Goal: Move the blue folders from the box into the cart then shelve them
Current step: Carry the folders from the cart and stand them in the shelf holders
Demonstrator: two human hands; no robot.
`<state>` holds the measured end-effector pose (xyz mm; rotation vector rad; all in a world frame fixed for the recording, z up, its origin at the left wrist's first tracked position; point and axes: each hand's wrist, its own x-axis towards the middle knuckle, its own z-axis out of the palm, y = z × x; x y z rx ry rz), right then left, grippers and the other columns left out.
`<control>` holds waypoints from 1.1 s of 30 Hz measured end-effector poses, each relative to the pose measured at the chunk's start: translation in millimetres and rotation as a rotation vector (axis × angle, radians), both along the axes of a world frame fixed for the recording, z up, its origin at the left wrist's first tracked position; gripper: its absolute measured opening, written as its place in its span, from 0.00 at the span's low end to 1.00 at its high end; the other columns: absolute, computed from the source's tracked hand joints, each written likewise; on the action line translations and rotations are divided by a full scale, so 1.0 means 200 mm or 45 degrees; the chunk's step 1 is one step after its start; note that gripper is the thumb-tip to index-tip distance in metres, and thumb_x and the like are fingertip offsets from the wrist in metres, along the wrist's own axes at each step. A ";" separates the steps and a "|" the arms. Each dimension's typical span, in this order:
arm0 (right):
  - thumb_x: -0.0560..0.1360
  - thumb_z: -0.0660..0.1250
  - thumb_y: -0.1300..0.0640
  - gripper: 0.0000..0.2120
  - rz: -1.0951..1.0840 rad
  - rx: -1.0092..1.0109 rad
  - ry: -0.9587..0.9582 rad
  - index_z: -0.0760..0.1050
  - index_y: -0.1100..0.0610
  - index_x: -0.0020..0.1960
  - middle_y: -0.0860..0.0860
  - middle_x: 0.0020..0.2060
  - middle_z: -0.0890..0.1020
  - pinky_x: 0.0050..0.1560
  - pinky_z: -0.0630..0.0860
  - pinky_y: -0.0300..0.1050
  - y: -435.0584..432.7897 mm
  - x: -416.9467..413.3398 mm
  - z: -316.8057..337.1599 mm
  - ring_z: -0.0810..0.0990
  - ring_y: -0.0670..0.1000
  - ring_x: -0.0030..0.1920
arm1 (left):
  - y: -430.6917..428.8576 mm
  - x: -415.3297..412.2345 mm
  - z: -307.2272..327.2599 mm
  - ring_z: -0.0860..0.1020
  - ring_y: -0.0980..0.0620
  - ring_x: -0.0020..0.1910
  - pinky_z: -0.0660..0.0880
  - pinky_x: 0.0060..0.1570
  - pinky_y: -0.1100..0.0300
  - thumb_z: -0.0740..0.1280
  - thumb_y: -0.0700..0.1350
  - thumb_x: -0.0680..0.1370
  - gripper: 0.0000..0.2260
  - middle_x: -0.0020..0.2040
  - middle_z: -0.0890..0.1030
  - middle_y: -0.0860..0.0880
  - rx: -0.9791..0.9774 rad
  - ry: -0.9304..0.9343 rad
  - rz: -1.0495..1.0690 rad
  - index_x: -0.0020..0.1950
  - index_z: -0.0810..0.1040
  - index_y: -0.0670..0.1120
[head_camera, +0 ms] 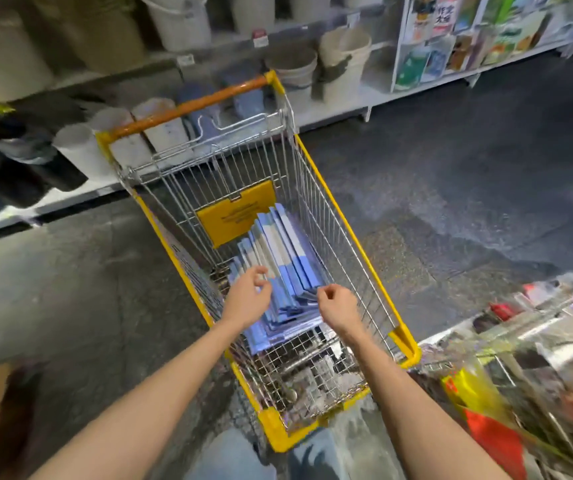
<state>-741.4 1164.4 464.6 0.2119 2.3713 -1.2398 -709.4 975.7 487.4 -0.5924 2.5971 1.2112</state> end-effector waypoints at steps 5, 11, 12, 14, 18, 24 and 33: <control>0.83 0.61 0.56 0.12 0.119 0.040 -0.078 0.78 0.64 0.57 0.51 0.43 0.79 0.29 0.67 0.24 -0.03 -0.14 -0.05 0.79 0.50 0.42 | -0.03 -0.13 -0.11 0.83 0.42 0.33 0.80 0.33 0.47 0.60 0.49 0.84 0.14 0.58 0.79 0.50 -0.032 -0.050 -0.001 0.70 0.71 0.51; 0.81 0.63 0.51 0.15 0.143 0.117 -0.106 0.77 0.62 0.59 0.57 0.52 0.83 0.49 0.72 0.41 -0.09 -0.35 -0.20 0.80 0.53 0.49 | -0.08 -0.27 -0.26 0.82 0.47 0.29 0.81 0.33 0.51 0.58 0.50 0.84 0.16 0.59 0.80 0.53 -0.060 -0.088 -0.115 0.72 0.69 0.51; 0.81 0.64 0.50 0.16 0.147 0.130 -0.113 0.77 0.62 0.59 0.57 0.52 0.83 0.50 0.73 0.43 -0.11 -0.38 -0.22 0.80 0.54 0.49 | -0.09 -0.29 -0.29 0.81 0.49 0.28 0.80 0.32 0.55 0.58 0.50 0.84 0.17 0.60 0.79 0.55 -0.076 -0.086 -0.145 0.73 0.68 0.51; 0.81 0.64 0.52 0.15 0.148 0.158 -0.120 0.76 0.63 0.59 0.57 0.51 0.83 0.48 0.72 0.43 -0.16 -0.47 -0.25 0.79 0.54 0.48 | -0.13 -0.37 -0.34 0.82 0.51 0.32 0.78 0.34 0.60 0.59 0.50 0.84 0.18 0.63 0.79 0.55 -0.079 -0.080 -0.178 0.75 0.67 0.51; 0.80 0.64 0.51 0.18 0.145 0.228 -0.112 0.75 0.64 0.63 0.60 0.56 0.82 0.55 0.75 0.49 -0.24 -0.61 -0.29 0.80 0.59 0.55 | -0.19 -0.54 -0.44 0.83 0.43 0.48 0.79 0.49 0.53 0.59 0.49 0.85 0.20 0.63 0.81 0.45 -0.046 -0.052 -0.209 0.76 0.67 0.48; 0.80 0.65 0.50 0.19 0.233 0.382 -0.132 0.74 0.63 0.63 0.62 0.58 0.81 0.54 0.72 0.48 -0.41 -0.83 -0.42 0.79 0.61 0.59 | -0.32 -0.83 -0.68 0.55 0.42 0.80 0.55 0.78 0.43 0.56 0.50 0.85 0.25 0.81 0.59 0.41 -0.177 -0.133 -0.377 0.82 0.58 0.47; 0.78 0.67 0.46 0.23 0.247 0.463 -0.159 0.73 0.60 0.66 0.59 0.58 0.81 0.53 0.73 0.47 -0.49 -1.01 -0.62 0.79 0.61 0.58 | -0.35 -1.00 -0.95 0.34 0.50 0.79 0.28 0.71 0.60 0.54 0.52 0.85 0.28 0.82 0.44 0.53 -0.223 -0.029 -0.565 0.83 0.47 0.52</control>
